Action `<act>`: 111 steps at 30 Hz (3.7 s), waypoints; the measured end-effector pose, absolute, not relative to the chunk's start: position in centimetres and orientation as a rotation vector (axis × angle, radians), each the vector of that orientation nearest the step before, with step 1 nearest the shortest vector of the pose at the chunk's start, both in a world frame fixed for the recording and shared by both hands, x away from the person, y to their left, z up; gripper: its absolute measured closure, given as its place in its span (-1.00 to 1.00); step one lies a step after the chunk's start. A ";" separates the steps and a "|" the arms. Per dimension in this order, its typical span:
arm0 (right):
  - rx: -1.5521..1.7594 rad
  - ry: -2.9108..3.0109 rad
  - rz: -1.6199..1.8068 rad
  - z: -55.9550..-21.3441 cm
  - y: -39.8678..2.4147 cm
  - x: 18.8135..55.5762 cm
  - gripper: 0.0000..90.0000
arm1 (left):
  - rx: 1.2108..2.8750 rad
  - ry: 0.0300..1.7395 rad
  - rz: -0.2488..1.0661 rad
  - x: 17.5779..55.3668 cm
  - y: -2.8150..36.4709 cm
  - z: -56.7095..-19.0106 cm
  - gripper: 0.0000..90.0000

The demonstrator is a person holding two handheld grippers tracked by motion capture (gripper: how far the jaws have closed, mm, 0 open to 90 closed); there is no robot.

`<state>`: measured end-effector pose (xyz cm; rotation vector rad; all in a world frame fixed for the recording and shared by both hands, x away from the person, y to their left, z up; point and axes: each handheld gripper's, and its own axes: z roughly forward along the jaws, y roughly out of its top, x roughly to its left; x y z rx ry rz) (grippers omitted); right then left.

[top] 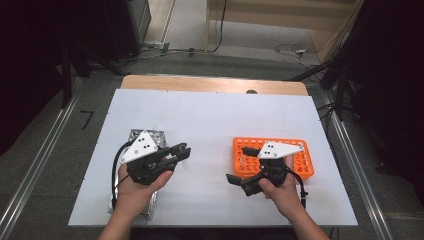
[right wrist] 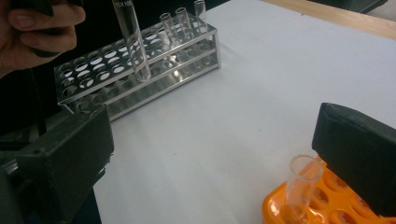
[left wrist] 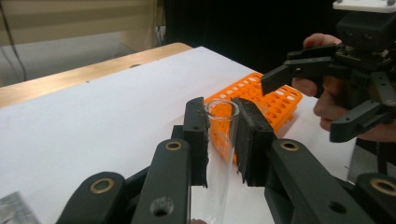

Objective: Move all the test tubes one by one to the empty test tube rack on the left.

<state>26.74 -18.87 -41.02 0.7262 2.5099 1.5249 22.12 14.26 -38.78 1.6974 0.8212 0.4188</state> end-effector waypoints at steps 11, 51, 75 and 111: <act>0.778 2.475 1.503 -41.0 -20.9 27.5 -1.00 | 1.654 0.905 0.479 22.5 17.3 -38.8 0.69; 0.904 2.398 1.456 -41.5 -25.6 28.9 -1.00 | 1.662 1.071 0.670 23.5 20.6 -41.8 0.68; 0.913 2.407 1.430 -42.0 -25.4 29.1 -1.00 | 1.794 1.193 0.597 24.0 20.1 -43.2 0.68; 0.907 2.428 1.426 -42.3 -25.0 29.2 -1.00 | 1.792 1.200 0.478 24.5 20.3 -42.6 -0.83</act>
